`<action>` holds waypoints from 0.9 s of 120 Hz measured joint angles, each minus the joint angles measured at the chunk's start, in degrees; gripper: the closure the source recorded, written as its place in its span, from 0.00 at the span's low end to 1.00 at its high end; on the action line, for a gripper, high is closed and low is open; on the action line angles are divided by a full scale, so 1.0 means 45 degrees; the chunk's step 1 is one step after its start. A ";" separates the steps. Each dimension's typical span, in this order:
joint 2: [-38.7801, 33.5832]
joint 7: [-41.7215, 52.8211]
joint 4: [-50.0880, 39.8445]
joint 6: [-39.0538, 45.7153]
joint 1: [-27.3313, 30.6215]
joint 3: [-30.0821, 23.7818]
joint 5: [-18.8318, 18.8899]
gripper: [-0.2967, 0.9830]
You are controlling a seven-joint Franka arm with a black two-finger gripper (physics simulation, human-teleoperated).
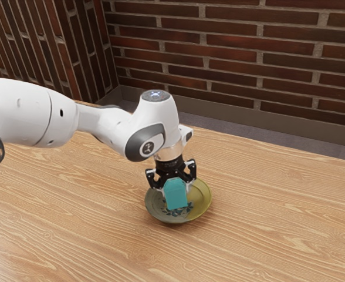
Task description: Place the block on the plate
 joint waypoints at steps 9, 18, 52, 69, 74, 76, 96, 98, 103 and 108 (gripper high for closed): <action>0.0017 0.0001 0.0001 0.0086 0.0000 0.0012 -0.0001 0.36; -0.0260 0.0027 -0.0013 0.0108 0.0045 0.0019 0.0000 0.32; -0.2485 0.1320 -0.0140 -0.1772 0.0732 -0.0069 -0.0006 0.26; -0.3191 0.3346 0.0063 -0.2978 0.1193 -0.0095 -0.0089 0.24; -0.3268 0.4029 0.0392 -0.3449 0.1296 -0.0044 -0.0151 0.24; -0.3286 0.4299 0.0527 -0.3636 0.1334 -0.0027 -0.0176 0.24; -0.3294 0.6881 0.1756 -0.5120 0.1821 0.0025 -0.0496 0.24; -0.3305 0.7118 0.1841 -0.5234 0.1900 0.0014 -0.0524 0.24; -0.3317 0.7683 0.2067 -0.5527 0.2102 -0.0012 -0.0580 0.24; -0.3315 0.8211 0.2493 -0.5903 0.2341 -0.0064 -0.0625 0.23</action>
